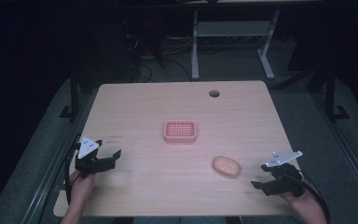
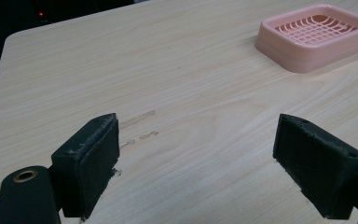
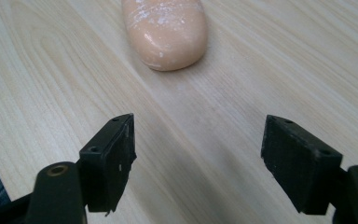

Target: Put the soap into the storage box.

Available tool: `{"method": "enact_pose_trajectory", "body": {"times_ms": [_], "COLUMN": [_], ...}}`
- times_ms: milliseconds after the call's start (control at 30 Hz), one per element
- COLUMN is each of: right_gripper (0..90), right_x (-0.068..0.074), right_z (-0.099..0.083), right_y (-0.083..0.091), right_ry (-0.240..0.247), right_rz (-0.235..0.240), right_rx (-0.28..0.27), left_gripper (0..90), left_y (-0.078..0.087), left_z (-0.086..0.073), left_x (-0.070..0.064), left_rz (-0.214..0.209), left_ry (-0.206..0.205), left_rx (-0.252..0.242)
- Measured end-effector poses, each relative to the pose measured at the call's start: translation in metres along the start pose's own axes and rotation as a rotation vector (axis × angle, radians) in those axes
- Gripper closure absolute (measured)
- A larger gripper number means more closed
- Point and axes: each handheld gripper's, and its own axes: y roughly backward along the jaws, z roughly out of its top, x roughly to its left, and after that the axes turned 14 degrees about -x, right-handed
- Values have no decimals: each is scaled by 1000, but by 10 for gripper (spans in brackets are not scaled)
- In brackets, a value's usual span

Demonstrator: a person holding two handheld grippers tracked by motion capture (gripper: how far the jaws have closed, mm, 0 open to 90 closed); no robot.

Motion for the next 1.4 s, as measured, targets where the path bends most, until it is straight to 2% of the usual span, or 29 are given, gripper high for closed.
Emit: {"method": "enact_pose_trajectory", "body": {"times_ms": [333,867,1000,1100,1167,1400], "right_gripper": [242,199,200,200,203,207], "right_x": [11,19,21,21,22,21], "right_z": [13,33,45,50,57,69], "right_y": [-5,-17,-27,-31,-38,-50], "right_ry": [51,76,94,106,127,179], "right_rz": [15,48,77,80,88,106], "right_rx": [11,31,50,62,90,114], "left_gripper": [142,141,142,142,142,142], "left_y": [0,0,0,0,0,-1], "left_z": [0,1,1,1,1,1], "left_x": [2,1,2,2,2,2], "left_rz": [2,-2,2,1,-2,-3], "left_ry": [3,-10,-4,-4,-2,-1], "left_rx": [-7,-7,-4,-9,-9,-6]}}
